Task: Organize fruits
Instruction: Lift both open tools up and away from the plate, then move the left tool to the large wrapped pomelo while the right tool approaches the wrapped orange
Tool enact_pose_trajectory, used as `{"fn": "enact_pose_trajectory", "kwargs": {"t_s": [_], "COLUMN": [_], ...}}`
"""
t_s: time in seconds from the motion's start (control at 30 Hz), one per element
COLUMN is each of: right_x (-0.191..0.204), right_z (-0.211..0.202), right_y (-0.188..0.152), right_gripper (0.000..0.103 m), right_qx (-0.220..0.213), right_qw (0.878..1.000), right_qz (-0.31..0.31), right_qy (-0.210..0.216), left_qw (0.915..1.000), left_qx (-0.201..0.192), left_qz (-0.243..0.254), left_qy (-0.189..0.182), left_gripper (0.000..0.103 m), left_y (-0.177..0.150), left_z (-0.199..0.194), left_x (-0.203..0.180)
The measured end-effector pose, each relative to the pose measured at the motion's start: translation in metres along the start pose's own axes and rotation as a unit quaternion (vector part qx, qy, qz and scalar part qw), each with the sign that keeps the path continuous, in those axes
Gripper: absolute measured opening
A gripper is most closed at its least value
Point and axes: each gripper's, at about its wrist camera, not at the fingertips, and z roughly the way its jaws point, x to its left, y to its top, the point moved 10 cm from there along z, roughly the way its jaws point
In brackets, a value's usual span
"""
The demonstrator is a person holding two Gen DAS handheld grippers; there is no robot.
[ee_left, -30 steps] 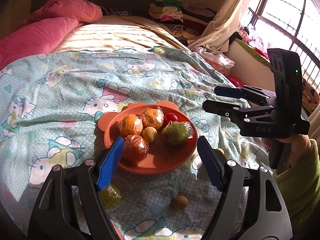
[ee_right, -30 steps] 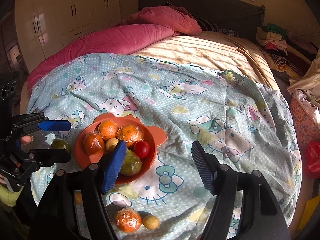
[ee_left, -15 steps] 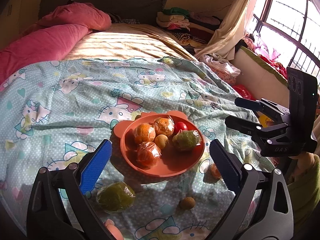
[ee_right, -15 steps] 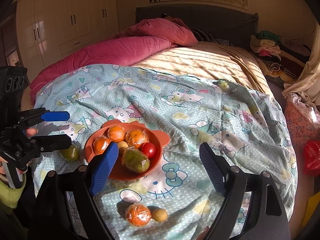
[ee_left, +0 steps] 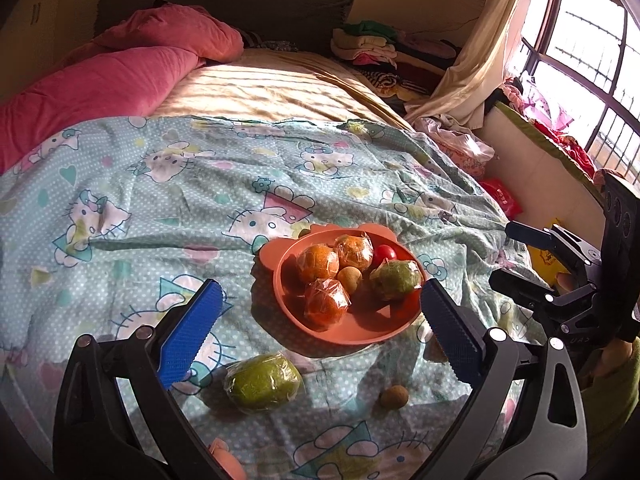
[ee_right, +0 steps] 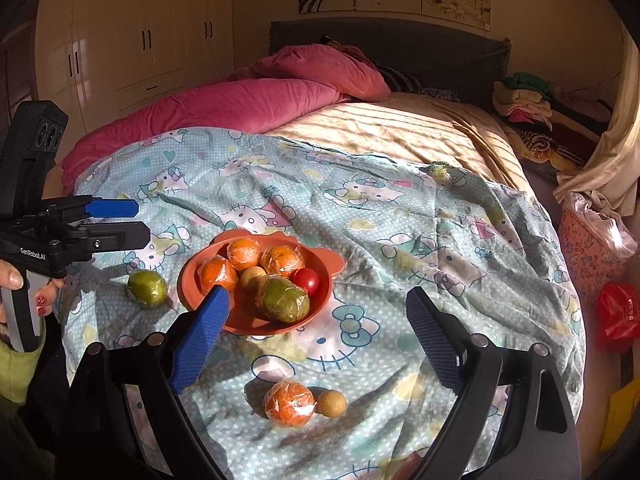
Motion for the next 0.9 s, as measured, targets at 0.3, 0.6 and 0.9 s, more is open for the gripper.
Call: {"fn": "enact_pose_trajectory", "kwargs": {"t_s": [0.3,0.6,0.9], "right_x": [0.01,0.018,0.022], "right_z": [-0.008,-0.011,-0.01], "right_y": [-0.01,-0.024,-0.045], "right_gripper": [0.091,0.092,0.093], "right_qx": [-0.001,0.007,0.026], "right_qw": [1.0,1.0,0.999], "right_qz": [0.009,0.015,0.013], "right_qy": [0.012,0.019,0.023], "left_qw": [0.9999,0.9999,0.9995], "left_qx": [-0.004,0.008,0.025], "left_qz": [-0.004,0.002,0.008], "left_qy": [0.009,0.01,0.017], "left_gripper": [0.093,0.093,0.093], "left_y": [-0.004,-0.019,-0.036], "left_z": [-0.009,-0.009,-0.007], "left_x": [0.008,0.008,0.01]}}
